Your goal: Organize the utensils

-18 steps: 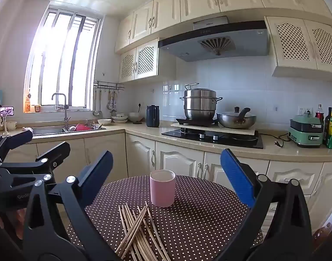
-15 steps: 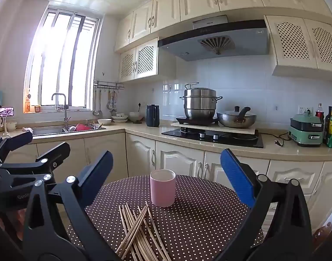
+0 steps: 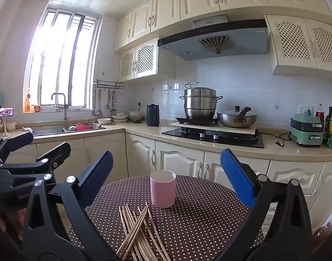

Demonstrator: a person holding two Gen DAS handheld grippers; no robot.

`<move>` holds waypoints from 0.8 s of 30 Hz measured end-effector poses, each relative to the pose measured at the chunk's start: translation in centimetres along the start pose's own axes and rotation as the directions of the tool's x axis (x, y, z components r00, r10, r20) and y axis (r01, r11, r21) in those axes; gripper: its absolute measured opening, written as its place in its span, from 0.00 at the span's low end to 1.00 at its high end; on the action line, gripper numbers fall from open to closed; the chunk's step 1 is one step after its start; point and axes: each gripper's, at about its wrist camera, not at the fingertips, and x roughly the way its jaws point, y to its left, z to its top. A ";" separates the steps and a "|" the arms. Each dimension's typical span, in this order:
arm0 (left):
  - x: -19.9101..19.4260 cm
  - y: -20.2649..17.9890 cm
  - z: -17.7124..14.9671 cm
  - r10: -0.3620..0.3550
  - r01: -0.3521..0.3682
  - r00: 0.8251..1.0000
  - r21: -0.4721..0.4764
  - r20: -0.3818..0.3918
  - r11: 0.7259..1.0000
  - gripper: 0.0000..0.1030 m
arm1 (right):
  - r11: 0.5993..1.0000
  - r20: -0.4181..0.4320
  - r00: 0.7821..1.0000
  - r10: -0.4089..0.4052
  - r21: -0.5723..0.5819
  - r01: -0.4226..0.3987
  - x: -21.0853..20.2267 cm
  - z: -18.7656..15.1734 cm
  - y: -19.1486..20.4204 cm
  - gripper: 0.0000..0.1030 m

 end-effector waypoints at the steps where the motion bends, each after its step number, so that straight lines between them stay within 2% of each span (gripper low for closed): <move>1: 0.1 0.0 0.0 0.000 0.000 1.000 0.000 0.000 1.000 0.96 | 1.000 0.000 1.000 -0.001 -0.001 0.001 0.0 0.0 0.0 0.94; 24: 0.7 0.2 0.3 0.016 -0.016 1.000 0.011 -0.012 1.000 0.96 | 1.000 -0.020 1.000 0.014 0.001 -0.014 1.2 -0.2 0.3 0.94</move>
